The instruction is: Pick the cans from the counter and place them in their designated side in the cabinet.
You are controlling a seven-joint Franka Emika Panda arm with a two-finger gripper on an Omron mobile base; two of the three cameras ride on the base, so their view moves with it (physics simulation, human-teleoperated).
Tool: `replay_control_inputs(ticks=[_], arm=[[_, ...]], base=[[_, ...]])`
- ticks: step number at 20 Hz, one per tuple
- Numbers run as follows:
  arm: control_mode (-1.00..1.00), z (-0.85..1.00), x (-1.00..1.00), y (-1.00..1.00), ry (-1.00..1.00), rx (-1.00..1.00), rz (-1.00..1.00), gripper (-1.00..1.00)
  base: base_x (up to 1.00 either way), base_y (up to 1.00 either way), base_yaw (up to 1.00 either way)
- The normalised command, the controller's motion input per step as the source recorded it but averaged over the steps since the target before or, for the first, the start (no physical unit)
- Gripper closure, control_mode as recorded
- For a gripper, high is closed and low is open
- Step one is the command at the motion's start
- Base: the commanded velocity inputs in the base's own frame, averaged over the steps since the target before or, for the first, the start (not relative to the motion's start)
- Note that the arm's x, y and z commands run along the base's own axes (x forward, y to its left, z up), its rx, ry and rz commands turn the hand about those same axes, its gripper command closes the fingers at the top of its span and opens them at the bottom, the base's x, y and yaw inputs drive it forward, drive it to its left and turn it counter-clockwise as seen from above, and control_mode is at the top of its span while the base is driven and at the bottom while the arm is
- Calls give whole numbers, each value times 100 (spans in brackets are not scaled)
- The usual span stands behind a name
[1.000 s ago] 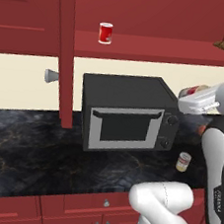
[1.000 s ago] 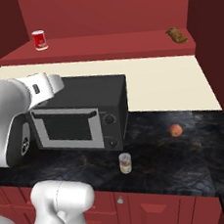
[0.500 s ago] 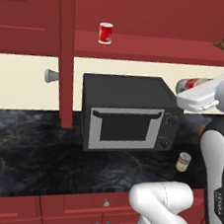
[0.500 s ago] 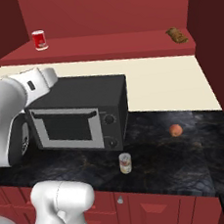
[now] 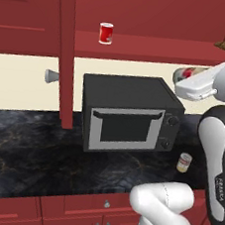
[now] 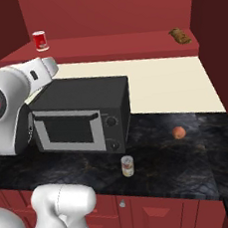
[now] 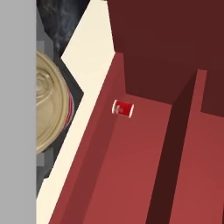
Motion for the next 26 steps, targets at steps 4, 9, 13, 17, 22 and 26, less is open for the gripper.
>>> replay_control_inputs(ticks=[4, 9, 13, 17, 22, 26], arm=[[-100, 19, 16, 13, -1, 0, 1, 100], [-100, 14, 19, 12, 0, 0, 0, 100], [-100, 9, 23, 10, 0, 0, 0, 100], [-100, 8, 23, 13, 0, 0, 0, 100], [-100, 6, 23, 10, 0, 0, 0, 100], [-100, 3, 23, 5, 0, 1, 0, 100]], base=[[0, 0, 0], [0, 0, 0], [0, 0, 0], [0, 0, 0], [0, 0, 0], [0, 0, 0]])
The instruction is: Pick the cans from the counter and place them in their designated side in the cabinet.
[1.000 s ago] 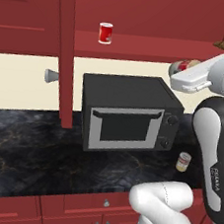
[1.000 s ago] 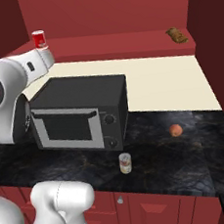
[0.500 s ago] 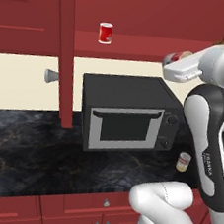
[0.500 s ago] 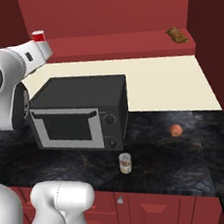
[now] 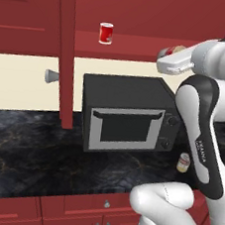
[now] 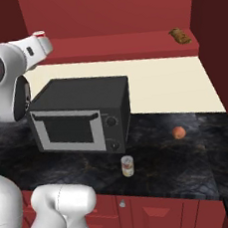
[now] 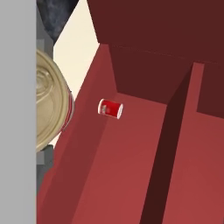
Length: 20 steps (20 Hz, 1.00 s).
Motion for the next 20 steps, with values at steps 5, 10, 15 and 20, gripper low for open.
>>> replay_control_inputs(ticks=[5, 10, 15, 20], arm=[[-100, 0, 25, 6, 0, 1, 0, 100], [-100, 0, 25, 6, 0, 1, 0, 100], [-100, 0, 26, 6, 3, 0, 0, 100], [-100, 0, 28, 5, 5, 0, 0, 100]], base=[[0, 0, 0], [0, 0, 0], [0, 0, 0], [0, 0, 0]])
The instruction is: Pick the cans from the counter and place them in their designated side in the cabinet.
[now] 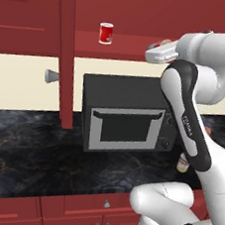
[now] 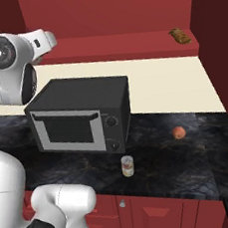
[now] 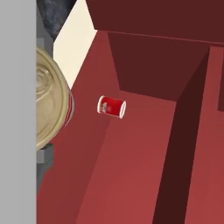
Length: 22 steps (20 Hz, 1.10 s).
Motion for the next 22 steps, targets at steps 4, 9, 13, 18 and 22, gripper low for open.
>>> replay_control_inputs(ticks=[4, 9, 13, 18, 22], arm=[[-100, 0, 28, 5, 4, 0, 0, 100], [-100, -1, 25, 6, 1, 0, 0, 100], [-100, -2, 26, 6, 0, 0, 0, 100], [-100, -5, 25, 5, 0, 0, 0, 100], [-100, -3, 26, 5, 0, 0, 0, 100]], base=[[0, 0, 0], [0, 0, 0], [0, 0, 0], [0, 0, 0], [0, 0, 0]])
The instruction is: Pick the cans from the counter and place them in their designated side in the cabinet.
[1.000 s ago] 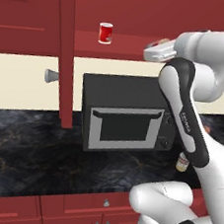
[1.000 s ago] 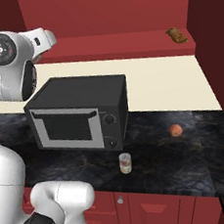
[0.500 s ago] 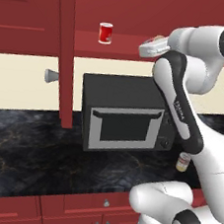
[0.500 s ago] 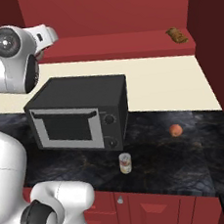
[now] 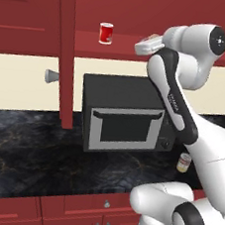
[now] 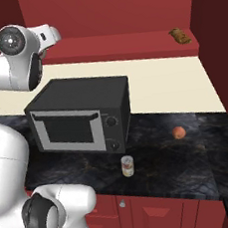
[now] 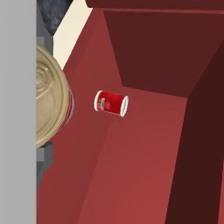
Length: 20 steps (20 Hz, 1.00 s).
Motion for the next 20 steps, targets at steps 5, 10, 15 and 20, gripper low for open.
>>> replay_control_inputs(ticks=[5, 10, 15, 20], arm=[[-100, -3, 27, 4, 2, 0, 0, 100], [-100, -7, 26, 1, 4, 0, 0, 100], [-100, -6, 26, 3, 3, 0, 0, 100], [-100, -4, 26, 5, 2, 0, 0, 100]], base=[[0, 0, 0], [0, 0, 0], [0, 0, 0], [0, 0, 0]])
